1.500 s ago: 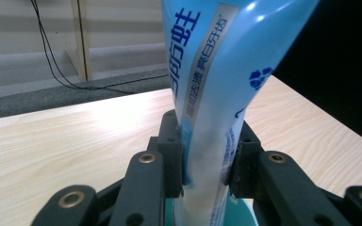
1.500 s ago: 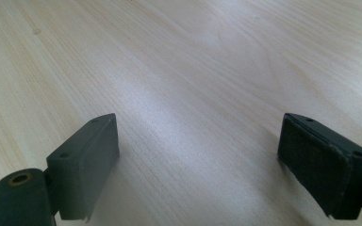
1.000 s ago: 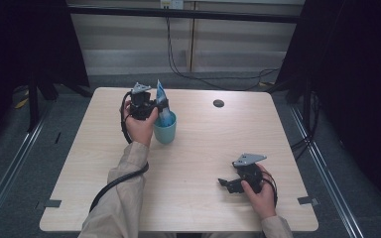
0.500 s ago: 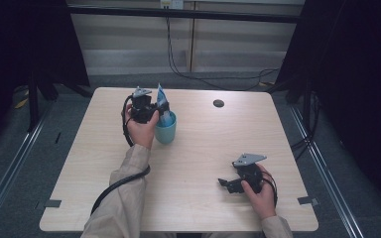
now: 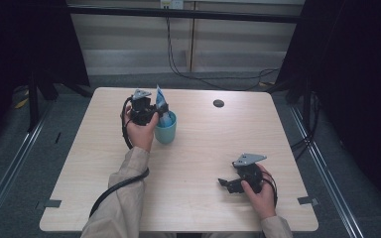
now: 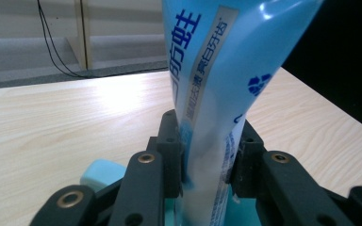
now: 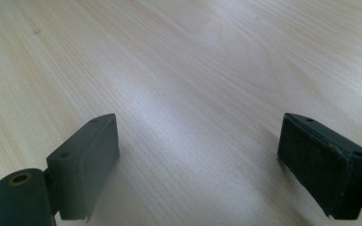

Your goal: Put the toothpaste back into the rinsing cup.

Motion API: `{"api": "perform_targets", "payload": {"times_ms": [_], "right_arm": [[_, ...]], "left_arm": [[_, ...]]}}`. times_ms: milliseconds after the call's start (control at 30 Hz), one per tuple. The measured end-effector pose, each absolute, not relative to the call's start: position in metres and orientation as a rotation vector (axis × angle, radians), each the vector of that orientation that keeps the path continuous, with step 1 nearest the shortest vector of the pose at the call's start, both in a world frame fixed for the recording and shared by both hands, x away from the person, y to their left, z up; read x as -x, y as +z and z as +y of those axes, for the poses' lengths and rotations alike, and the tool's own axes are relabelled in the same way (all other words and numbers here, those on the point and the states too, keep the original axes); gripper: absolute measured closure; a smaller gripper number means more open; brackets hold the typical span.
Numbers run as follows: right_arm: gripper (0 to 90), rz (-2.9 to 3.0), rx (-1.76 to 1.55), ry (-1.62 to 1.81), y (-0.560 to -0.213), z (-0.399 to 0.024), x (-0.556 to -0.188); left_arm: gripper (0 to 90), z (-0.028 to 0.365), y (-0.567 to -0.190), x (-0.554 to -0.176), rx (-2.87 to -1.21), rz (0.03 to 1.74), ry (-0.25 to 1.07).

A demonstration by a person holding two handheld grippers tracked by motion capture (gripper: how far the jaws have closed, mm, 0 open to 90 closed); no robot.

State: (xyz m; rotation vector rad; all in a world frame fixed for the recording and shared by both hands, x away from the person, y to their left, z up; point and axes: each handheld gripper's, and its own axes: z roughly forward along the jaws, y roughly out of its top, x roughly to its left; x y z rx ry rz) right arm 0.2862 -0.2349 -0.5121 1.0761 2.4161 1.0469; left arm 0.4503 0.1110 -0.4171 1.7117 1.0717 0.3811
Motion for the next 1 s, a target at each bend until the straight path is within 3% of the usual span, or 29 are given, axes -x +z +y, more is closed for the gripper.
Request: {"api": "perform_targets", "payload": {"times_ms": [1000], "right_arm": [[12.6, 2.416, -1.076, 1.047, -0.512, -0.235, -0.286]], "left_arm": [[68.7, 0.129, -0.421, -0.448, -1.678, 1.131, 0.372]]}}
